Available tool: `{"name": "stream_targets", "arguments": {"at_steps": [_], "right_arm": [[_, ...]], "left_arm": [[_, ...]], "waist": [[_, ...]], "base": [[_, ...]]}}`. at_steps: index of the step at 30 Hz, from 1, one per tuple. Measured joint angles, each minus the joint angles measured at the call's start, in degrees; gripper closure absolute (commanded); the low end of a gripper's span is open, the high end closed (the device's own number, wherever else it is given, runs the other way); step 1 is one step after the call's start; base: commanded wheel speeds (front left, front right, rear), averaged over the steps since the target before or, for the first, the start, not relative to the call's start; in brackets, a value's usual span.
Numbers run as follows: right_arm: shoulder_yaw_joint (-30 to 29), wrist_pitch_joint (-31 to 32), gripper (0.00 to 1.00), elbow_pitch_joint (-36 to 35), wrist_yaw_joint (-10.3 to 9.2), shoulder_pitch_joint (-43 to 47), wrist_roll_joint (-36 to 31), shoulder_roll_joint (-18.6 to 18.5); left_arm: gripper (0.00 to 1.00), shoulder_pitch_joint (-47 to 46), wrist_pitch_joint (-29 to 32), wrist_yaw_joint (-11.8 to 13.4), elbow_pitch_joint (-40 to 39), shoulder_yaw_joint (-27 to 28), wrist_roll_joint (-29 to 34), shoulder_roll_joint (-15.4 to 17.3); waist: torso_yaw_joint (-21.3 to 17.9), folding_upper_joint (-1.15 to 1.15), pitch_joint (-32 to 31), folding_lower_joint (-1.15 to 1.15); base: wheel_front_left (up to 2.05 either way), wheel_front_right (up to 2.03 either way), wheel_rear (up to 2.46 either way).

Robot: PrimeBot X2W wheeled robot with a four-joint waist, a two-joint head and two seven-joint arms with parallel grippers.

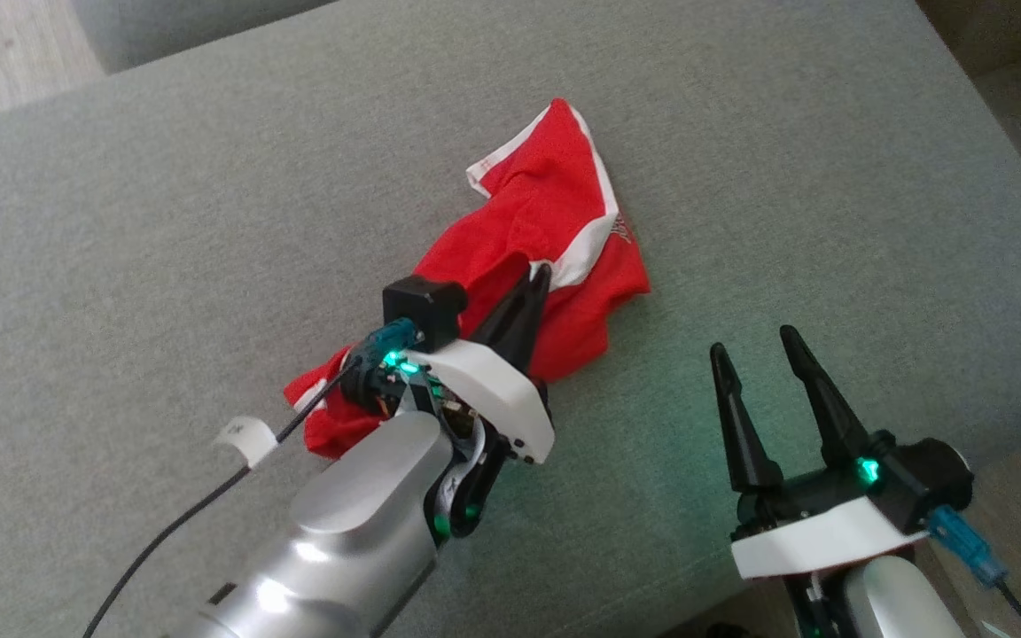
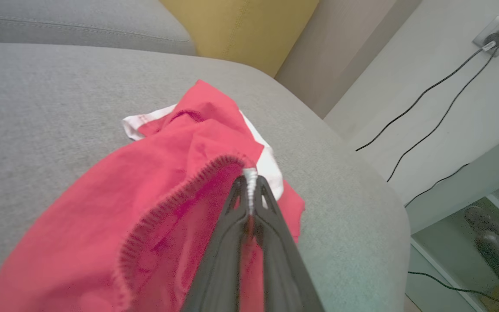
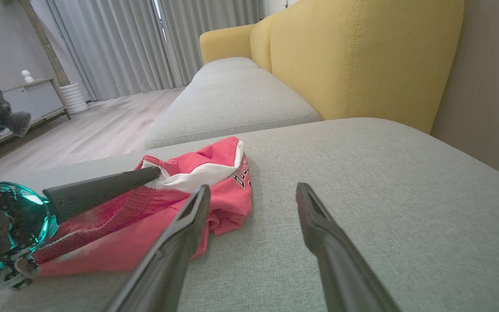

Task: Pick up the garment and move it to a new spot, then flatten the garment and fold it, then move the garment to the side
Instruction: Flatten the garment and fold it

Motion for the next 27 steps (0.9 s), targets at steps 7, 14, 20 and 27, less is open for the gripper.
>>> {"name": "stream_targets", "arguments": {"at_steps": [7, 14, 20, 27], "right_arm": [[0.9, 0.0, 0.00, 0.4, 0.00, 0.1, 1.1, 0.0], [1.6, 0.0, 0.00, 1.1, 0.00, 0.6, 1.7, 0.0], [1.3, 0.0, 0.00, 1.3, 0.00, 3.2, 1.6, 0.0], [0.5, 0.0, 0.00, 0.7, 0.00, 3.9, 2.9, 0.0]], "left_arm": [[1.00, -2.6, -2.5, -2.6, 0.8, -3.1, -1.1, 0.0], [1.00, -13.1, 0.3, -6.4, -0.9, -6.6, -0.7, -0.1], [1.00, -23.6, 0.8, -7.6, -5.9, -5.9, -2.3, -0.5], [1.00, -13.5, -0.6, -8.2, -15.6, -6.6, -3.9, 7.9]], "waist": [[-1.4, 0.00, -2.4, 0.00], [-3.1, 0.00, -6.4, -0.01], [-2.7, 0.00, -9.3, -0.02], [0.9, 0.00, -9.6, -0.01]], "base": [[0.00, 0.00, 0.00], [0.00, 0.00, 0.00], [0.00, 0.00, 0.00], [0.00, 0.00, 0.00]]}}
